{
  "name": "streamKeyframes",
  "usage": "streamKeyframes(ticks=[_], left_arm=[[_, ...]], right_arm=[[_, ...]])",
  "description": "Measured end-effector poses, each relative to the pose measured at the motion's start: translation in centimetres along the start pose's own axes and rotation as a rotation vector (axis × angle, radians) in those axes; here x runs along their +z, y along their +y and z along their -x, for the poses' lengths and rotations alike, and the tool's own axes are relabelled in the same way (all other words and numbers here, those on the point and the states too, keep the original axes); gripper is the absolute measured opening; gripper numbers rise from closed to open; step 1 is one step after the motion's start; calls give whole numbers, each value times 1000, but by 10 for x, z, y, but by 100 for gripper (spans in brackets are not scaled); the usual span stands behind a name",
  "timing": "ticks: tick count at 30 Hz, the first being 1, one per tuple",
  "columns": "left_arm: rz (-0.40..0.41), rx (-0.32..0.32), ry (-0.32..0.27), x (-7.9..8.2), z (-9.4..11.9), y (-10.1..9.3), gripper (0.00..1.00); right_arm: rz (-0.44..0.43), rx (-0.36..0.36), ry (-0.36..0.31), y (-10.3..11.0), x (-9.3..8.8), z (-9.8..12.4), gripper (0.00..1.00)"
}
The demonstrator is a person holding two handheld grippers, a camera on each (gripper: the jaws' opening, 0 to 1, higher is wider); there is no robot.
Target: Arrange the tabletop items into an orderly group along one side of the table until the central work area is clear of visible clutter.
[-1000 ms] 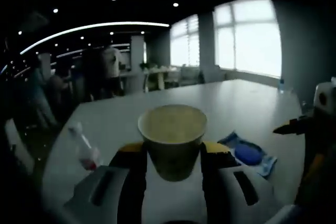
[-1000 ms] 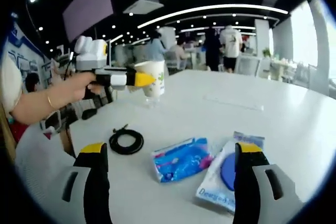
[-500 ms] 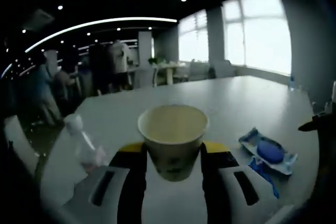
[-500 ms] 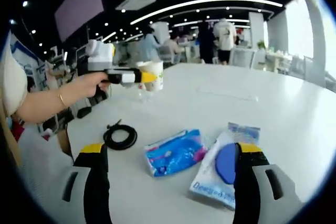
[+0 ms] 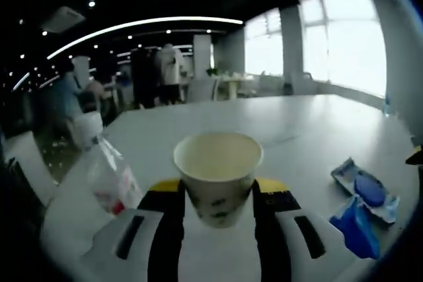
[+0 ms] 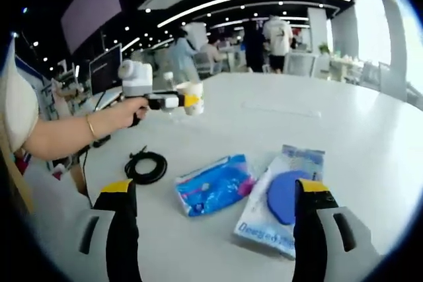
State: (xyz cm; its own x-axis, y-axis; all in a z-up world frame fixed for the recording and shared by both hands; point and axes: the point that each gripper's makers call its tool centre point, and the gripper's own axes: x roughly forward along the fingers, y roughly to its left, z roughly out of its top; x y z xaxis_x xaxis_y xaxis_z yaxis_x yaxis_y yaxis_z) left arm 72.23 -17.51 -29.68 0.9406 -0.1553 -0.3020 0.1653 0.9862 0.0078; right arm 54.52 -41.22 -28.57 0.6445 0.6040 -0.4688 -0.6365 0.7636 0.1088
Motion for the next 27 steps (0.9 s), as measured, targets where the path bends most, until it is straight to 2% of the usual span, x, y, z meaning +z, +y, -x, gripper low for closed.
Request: streamKeyframes(ticks=[5,13,19,27], left_arm=[[8,42,-6,-7,-5,9,38],[8,107,31,-26,-12,24,38],[39,122,38,-36,-17,30,38],[9,125,32,-39,-23,32,38]], right_arm=[[-4,-3,10,-1,-3,1,98],[-5,-4,25,-1,-6,0,98],[-8,-4,29,-1,-7,0,97],[-9,8,41,0,-9,-3,97]])
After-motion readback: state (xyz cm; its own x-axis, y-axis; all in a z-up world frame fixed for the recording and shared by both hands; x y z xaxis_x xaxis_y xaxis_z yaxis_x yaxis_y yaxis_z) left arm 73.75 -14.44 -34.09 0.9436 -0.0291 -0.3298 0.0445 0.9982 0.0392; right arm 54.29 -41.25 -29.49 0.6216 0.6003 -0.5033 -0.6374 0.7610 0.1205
